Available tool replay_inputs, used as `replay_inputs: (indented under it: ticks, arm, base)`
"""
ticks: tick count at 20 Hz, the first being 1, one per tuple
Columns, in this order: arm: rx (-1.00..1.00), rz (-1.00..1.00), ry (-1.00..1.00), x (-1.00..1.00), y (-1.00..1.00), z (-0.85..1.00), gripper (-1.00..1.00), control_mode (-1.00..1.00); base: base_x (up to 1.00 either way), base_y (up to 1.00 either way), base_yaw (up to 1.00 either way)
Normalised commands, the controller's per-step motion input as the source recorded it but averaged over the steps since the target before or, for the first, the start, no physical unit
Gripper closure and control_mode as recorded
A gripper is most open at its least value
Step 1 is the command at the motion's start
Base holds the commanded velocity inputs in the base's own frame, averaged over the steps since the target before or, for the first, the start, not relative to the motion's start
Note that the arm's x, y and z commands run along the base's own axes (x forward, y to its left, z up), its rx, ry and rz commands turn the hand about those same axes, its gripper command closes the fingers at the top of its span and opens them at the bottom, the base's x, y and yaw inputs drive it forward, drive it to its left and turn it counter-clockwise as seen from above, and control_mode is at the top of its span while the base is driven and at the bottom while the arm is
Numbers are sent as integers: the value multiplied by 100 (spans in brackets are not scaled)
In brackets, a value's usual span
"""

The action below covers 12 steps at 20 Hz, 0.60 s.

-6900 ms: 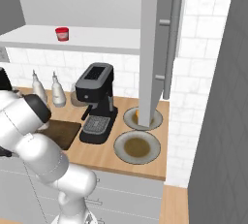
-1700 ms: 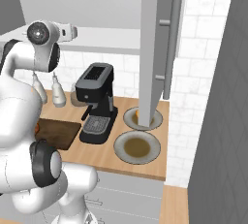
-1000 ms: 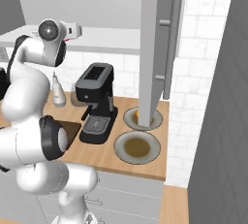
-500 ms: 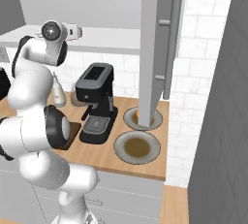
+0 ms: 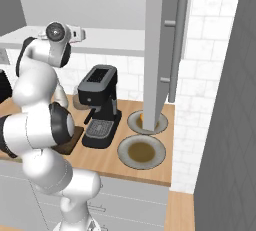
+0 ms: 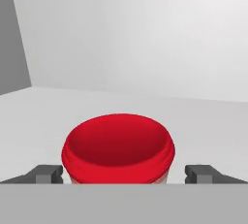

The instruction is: From the different types of pastries on the counter, select a croissant and place it on the cutting board. Then retrieve a jar of jam from the cabinet and place it alongside the croissant on the cutting board.

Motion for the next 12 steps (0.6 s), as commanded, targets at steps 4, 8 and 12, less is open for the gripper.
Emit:
replay_inputs:
  ticks: [4,8,12]
  arm:
    - [0,4,0,9,4,-14,100,-100]
    - [0,3,0,6,0,-5,100,-100]
    - [0,1,2,2,0,0,100,-100]
  base:
    - [0,0,0]
    - [0,0,0]
    - [0,0,0]
